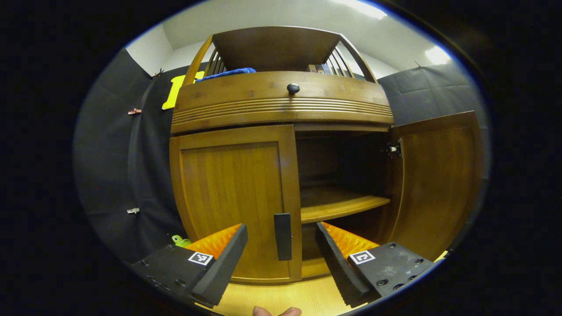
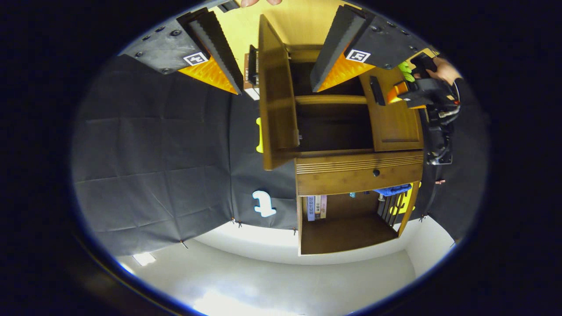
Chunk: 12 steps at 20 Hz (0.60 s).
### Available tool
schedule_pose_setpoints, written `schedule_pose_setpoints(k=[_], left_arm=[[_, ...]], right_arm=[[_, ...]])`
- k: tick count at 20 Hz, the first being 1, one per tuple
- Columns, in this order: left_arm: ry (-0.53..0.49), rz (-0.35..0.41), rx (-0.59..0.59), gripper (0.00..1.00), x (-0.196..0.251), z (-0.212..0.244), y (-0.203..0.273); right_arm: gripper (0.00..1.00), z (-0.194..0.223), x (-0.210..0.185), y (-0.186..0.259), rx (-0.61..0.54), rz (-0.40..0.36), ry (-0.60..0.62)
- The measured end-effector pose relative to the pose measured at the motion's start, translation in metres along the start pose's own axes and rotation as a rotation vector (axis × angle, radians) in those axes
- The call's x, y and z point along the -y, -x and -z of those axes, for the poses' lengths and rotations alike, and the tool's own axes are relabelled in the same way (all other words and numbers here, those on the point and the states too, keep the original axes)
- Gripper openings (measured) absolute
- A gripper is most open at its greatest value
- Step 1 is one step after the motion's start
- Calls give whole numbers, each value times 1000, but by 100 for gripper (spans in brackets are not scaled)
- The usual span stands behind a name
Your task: Open the right door of the double-door shoe cabinet with the right hand, and open the left door with the left hand.
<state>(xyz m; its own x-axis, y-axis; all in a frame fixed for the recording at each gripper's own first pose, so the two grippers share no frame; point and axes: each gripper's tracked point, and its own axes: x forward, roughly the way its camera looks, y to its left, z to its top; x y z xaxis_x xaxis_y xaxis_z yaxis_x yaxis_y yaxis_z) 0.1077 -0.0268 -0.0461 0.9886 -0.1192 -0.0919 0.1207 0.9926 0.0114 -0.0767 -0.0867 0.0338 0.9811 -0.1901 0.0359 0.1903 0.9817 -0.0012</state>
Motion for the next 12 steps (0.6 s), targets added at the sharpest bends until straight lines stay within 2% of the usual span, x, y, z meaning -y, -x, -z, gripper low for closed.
schedule_pose_setpoints(k=[2, 4, 5, 6, 9, 10, 11, 12], left_arm=[[19, -2, -14, 97, -6, 13, -8], [37, 15, -33, 95, -5, 24, -22], [44, 26, -49, 94, -2, 30, -29], [44, 34, -61, 89, 1, 34, -36], [36, 37, -91, 79, 10, 46, -61], [45, 32, -104, 74, 12, 49, -66], [53, 25, -109, 70, 13, 51, -71], [57, 17, -113, 66, 11, 53, -78]], right_arm=[[100, 8, -18, 1, -25, -10, -3], [98, 12, -31, 0, -52, -14, -4], [92, 12, -36, -2, -60, -13, -6], [98, 12, -40, -2, -65, -10, -9], [98, 10, -47, 3, -71, 3, -17], [92, 9, -51, 5, -71, -1, -19], [98, 9, -52, 7, -72, 0, -17], [98, 9, -52, 9, -74, 5, -10]])
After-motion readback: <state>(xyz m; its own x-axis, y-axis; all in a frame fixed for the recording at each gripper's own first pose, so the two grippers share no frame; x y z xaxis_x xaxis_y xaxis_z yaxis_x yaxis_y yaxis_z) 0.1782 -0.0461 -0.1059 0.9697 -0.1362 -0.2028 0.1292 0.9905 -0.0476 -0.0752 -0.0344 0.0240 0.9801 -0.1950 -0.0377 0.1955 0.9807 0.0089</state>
